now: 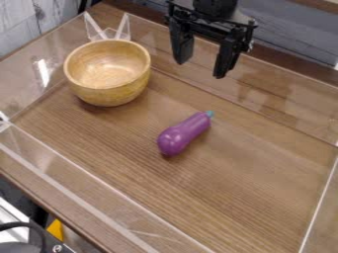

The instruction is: Put the purple eggplant in the brown bowl

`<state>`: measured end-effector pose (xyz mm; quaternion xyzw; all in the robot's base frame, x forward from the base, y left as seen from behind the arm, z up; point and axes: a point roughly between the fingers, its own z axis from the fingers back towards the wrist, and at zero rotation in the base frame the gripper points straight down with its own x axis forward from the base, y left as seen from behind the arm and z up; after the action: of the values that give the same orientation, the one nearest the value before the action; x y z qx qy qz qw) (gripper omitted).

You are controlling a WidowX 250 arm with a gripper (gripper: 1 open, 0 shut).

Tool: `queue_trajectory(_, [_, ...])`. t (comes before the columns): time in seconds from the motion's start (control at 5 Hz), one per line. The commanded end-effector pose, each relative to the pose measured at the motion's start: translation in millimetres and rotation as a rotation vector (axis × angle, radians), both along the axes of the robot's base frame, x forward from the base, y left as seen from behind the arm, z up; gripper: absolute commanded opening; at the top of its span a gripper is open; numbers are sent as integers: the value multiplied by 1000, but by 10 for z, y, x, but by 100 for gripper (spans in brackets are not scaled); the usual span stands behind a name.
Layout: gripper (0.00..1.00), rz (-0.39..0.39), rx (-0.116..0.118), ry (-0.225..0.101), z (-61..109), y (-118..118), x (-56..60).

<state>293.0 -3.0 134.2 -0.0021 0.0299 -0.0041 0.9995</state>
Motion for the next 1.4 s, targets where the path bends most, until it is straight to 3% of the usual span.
queue_trajectory(0.0, [100,-3,-7,16,-75,2,-46])
queue_trajectory(0.2, [100,1,-24,23,-215,80,-202])
queue_trajectory(0.4, [100,-11,-25,5,-322,146,-279])
queue_trajectory(1.2, [100,-37,-26,-35,-568,174,-350])
